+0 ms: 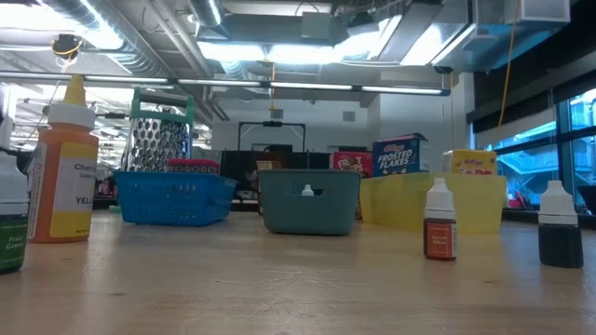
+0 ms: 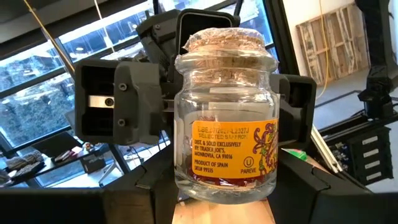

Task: Pick & Place Kitchen Items
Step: Put the right brown seasoning bottle into the blue bin

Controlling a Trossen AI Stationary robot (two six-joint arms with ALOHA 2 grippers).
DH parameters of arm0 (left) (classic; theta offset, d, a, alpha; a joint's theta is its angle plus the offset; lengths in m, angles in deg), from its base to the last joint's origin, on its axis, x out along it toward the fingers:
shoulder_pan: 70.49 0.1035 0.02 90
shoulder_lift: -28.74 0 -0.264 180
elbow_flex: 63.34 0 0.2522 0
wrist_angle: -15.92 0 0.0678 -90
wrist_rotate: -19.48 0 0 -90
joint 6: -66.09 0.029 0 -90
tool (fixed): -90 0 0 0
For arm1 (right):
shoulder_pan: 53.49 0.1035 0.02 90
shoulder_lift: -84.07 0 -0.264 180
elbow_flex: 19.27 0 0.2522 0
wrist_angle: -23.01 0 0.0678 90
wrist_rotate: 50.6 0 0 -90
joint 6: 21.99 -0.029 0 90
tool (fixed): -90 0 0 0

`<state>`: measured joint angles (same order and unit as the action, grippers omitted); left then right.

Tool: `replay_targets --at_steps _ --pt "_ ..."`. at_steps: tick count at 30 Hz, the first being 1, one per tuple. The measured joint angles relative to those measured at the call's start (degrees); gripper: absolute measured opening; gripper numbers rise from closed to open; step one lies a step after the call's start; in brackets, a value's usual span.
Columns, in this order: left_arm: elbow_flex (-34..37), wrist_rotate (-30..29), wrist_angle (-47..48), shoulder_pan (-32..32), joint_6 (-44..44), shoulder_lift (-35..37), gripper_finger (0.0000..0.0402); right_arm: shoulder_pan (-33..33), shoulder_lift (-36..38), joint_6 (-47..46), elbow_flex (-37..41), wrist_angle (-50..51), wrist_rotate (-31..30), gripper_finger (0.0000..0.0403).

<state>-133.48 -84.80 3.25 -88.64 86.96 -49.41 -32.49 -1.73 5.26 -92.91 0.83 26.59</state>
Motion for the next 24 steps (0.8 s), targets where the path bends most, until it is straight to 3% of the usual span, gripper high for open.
replay_targets --at_steps 12,24 --pt "0.0 1.0 0.1 0.7 -0.1 0.0 0.0189 -0.1 0.1 -0.2 0.0 0.0 1.9 0.0189" --pt "0.0 2.0 0.3 0.7 -0.7 0.0 0.0189 -1.2 0.1 0.0 0.0 0.5 6.0 0.0218"
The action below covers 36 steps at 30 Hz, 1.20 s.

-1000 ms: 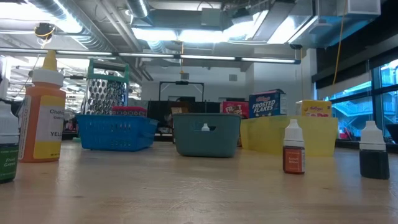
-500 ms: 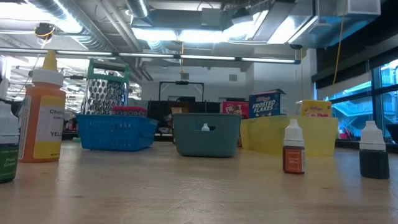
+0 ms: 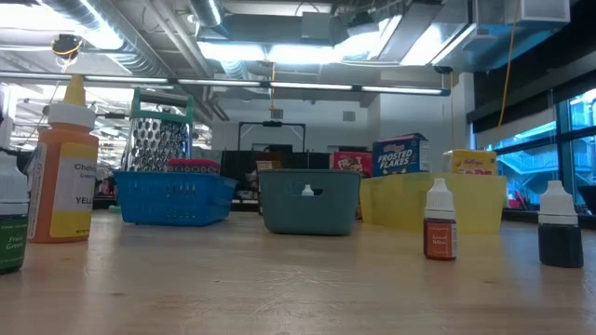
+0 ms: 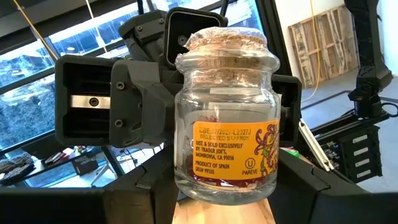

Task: Pick & Place Kitchen Items
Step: Put the right brown seasoning bottle into the blue bin

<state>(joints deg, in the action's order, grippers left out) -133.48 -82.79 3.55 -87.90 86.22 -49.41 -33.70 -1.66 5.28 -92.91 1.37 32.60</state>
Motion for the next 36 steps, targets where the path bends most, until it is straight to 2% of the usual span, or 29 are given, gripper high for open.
replay_targets --at_steps 11,23,26,32,36 --pt "0.1 1.5 0.0 0.5 0.0 -0.4 0.0189 -0.9 -1.4 -0.2 -0.2 -1.3 2.3 0.0222" --pt "0.2 0.4 0.8 0.5 0.4 -1.4 0.0189 0.0 -4.5 0.2 -5.6 6.5 0.7 0.0222" --pt "0.2 -0.9 0.7 -0.3 2.1 -1.4 0.0189 1.0 -4.5 0.7 -5.6 6.8 -1.6 0.0222" --pt "0.2 -4.2 1.2 -1.7 4.0 -0.3 0.0189 3.2 -4.5 1.9 -5.7 7.3 -11.3 0.0222" --pt "0.2 -4.1 1.4 -1.9 4.0 -0.1 0.0189 3.6 -4.5 2.1 -5.7 7.5 -11.5 0.0222"
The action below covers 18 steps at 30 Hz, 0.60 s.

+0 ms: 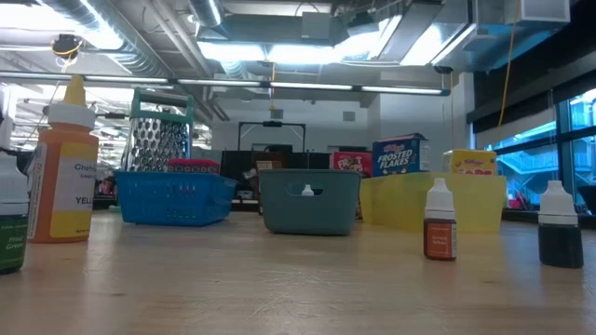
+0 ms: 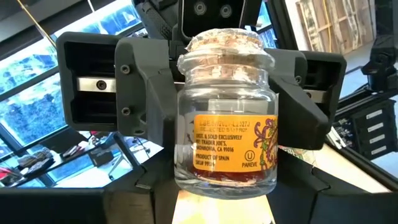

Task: Pick & Place Kitchen Items
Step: Put the right brown seasoning bottle into the blue bin

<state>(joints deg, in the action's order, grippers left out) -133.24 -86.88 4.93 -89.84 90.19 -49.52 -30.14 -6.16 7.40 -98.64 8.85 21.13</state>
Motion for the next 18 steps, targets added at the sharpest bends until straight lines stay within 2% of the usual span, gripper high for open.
replay_targets --at_steps 7,13,18 --pt "0.0 0.2 0.1 0.0 -0.1 0.1 0.0189 -0.2 0.0 0.0 0.1 0.1 0.0 0.0222" --pt "0.0 0.4 0.2 0.0 -0.2 0.1 0.0189 -0.6 0.0 -0.2 0.1 0.1 0.0 0.0191" --pt "0.0 0.4 0.2 0.0 0.0 0.2 0.0189 -0.7 0.0 -0.2 0.2 0.0 0.0 0.0191"
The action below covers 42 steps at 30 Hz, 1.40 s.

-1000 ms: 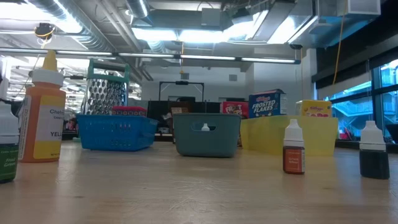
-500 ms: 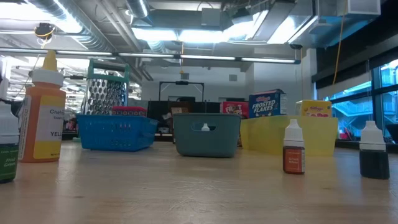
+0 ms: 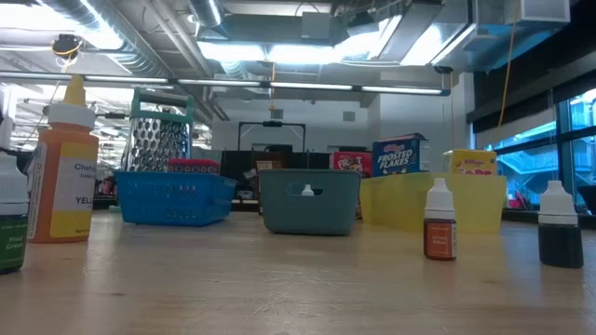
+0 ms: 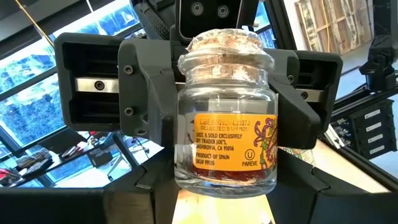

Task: Pick & Place Kitchen Items
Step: Put the right brown seasoning bottle into the blue bin

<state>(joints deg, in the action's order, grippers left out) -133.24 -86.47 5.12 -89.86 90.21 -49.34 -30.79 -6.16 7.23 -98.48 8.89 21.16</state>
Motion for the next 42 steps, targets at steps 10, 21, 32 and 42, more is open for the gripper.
replay_targets --at_steps 10,21,32,42 --pt "-0.2 -4.7 3.8 -0.3 -0.1 0.2 0.0209 0.5 -0.1 0.6 0.2 0.9 -4.6 0.0191" --pt "-0.6 -19.0 8.1 -3.2 7.6 0.5 0.0218 3.0 0.2 0.4 0.1 3.9 -20.5 0.0191" --pt "-1.3 -43.9 11.5 -12.1 29.9 1.1 0.0217 3.0 0.9 -20.6 -10.2 33.4 -25.4 0.0191" --pt "-11.0 -45.7 30.6 -17.6 34.8 1.2 0.0216 -3.3 0.9 -36.2 -16.9 49.8 7.6 0.0194"
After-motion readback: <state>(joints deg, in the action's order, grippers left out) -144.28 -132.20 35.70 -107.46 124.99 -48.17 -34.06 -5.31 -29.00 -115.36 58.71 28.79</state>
